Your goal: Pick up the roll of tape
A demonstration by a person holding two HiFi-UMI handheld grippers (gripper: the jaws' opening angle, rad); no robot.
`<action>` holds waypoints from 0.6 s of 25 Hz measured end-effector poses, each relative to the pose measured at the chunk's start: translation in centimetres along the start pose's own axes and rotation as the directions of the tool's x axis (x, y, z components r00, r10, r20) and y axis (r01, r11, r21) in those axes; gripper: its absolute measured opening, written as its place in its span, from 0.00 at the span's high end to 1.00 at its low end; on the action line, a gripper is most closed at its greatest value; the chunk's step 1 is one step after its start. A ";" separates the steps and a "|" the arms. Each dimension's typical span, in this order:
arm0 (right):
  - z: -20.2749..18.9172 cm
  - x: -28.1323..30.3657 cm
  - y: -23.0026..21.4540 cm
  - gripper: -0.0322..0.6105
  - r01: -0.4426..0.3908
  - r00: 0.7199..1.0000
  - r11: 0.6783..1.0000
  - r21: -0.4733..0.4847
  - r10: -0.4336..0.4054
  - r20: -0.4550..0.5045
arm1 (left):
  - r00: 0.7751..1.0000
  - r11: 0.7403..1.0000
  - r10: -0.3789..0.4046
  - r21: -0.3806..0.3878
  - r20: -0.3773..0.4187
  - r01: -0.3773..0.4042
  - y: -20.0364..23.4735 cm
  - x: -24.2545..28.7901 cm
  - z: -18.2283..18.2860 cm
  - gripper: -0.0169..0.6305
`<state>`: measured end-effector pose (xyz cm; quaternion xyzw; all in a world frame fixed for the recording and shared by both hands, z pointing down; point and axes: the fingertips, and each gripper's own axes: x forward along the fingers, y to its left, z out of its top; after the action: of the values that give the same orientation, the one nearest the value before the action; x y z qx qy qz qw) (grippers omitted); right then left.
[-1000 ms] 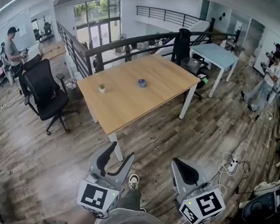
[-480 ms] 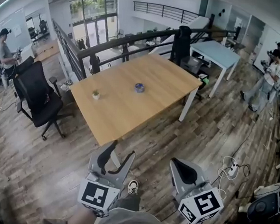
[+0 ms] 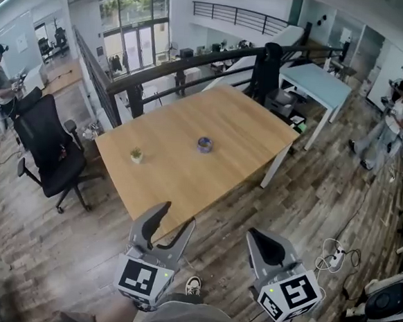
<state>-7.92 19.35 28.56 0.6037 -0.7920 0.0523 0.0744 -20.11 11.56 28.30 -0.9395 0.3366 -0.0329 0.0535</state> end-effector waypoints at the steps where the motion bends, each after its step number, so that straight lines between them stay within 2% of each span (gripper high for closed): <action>1: 0.1 1.1 -0.3 0.93 -0.001 1.000 1.000 -0.002 0.001 -0.001 | 1.000 1.000 -0.001 0.001 0.000 0.001 0.9 0.8 -0.1 0.63; 7: 0.8 6.6 -2.2 0.93 -0.007 1.000 1.000 -0.007 0.007 -0.008 | 1.000 1.000 0.008 0.007 0.006 -0.008 5.2 4.8 -0.6 0.63; 15: 0.9 10.7 -5.8 0.93 0.000 1.000 1.000 -0.009 -0.001 -0.018 | 1.000 1.000 0.011 -0.008 -0.013 -0.011 7.3 9.2 -1.9 0.63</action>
<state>-5.13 7.51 29.60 0.6031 -0.7914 0.0541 0.0841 -17.80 -0.08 29.48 -0.9377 0.3422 -0.0375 0.0478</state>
